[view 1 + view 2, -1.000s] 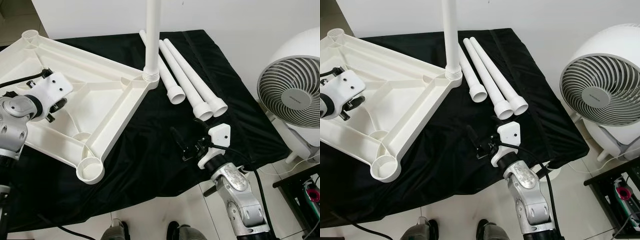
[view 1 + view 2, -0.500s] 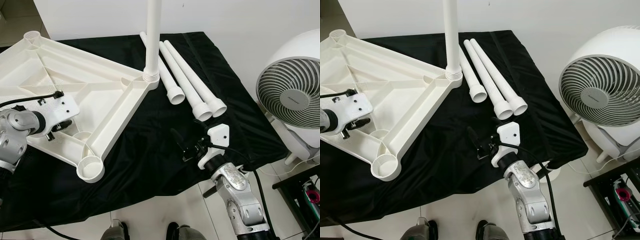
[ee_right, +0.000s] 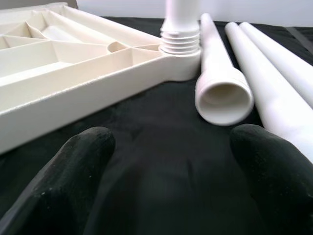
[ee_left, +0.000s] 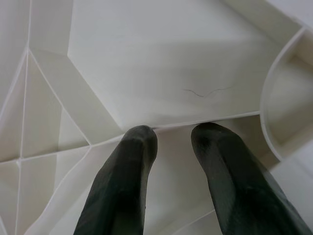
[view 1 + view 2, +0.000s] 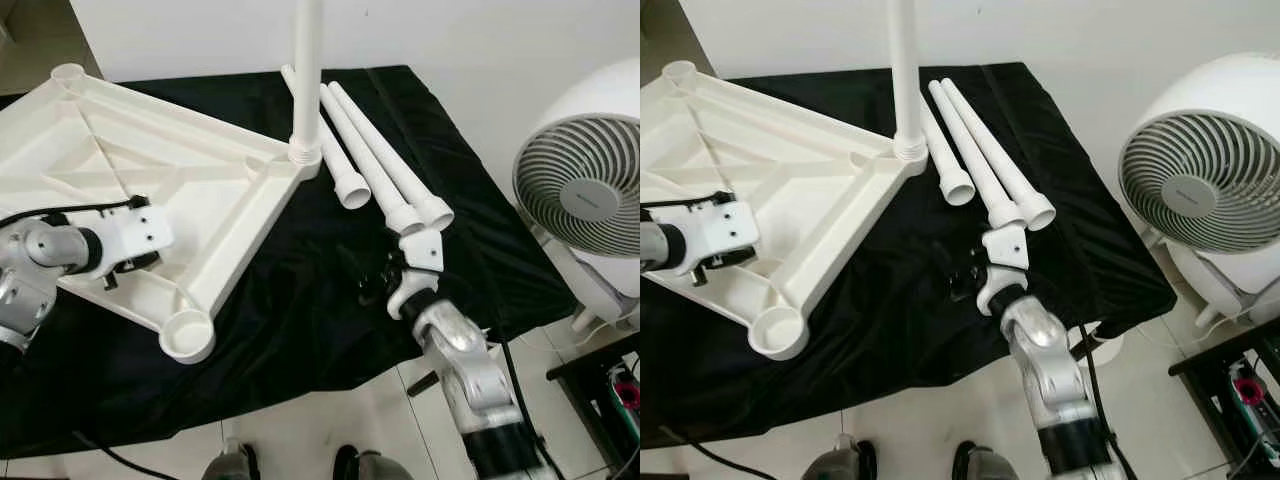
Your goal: Building children table
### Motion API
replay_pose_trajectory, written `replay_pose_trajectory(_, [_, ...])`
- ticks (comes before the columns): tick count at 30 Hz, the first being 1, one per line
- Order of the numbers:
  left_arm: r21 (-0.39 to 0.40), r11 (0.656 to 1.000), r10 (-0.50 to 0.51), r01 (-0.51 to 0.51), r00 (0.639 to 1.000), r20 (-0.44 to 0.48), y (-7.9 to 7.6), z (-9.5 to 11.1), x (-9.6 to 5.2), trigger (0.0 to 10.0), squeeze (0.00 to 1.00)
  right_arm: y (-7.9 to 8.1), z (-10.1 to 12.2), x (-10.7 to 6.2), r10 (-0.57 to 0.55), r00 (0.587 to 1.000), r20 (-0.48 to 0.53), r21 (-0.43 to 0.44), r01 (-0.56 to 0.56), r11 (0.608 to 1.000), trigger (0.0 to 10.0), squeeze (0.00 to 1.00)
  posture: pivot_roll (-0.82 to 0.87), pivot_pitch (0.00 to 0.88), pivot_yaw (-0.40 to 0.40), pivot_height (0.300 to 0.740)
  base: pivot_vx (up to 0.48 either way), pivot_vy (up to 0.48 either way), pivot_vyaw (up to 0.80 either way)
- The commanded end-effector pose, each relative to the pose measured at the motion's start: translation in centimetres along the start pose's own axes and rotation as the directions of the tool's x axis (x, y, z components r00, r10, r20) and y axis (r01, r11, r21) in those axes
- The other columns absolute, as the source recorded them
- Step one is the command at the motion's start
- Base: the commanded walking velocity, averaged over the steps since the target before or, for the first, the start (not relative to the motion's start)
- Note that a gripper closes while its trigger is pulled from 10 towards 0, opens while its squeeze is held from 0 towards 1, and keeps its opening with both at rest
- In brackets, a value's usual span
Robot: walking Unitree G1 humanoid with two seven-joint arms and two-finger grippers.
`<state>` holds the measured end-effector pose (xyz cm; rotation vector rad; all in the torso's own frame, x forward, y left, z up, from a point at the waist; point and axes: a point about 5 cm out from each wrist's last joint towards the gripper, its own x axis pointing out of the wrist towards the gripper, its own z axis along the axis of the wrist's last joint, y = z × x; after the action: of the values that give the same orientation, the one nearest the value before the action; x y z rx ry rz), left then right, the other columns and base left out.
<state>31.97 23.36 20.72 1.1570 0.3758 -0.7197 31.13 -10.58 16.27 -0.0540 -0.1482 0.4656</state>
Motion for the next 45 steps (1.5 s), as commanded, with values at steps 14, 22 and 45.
replay_pose_trajectory(14, [0.064,0.981,-0.184,0.182,0.982,0.037,-2.3,0.8,0.8,10.0,0.0,0.2,-1.3,4.3,-0.033,0.998,-0.061,0.053,0.037,0.998,10.0,0.0,0.1,0.234,-0.047,0.74,0.0,0.0,0.0])
replay_pose_trajectory(22, [0.067,0.978,-0.198,0.195,0.979,0.04,-2.6,0.9,0.8,10.0,0.0,0.9,-1.2,5.7,-0.032,0.998,-0.06,0.076,0.037,0.996,10.0,0.0,0.11,0.27,-0.049,0.74,0.0,0.0,0.0])
replay_pose_trajectory(45, [0.084,0.962,-0.265,0.259,0.962,0.064,-4.1,1.7,0.1,10.0,0.0,3.3,-0.7,9.1,0.025,0.997,-0.072,0.087,-0.018,0.996,10.0,0.0,0.14,0.305,-0.064,0.74,0.0,0.0,0.0])
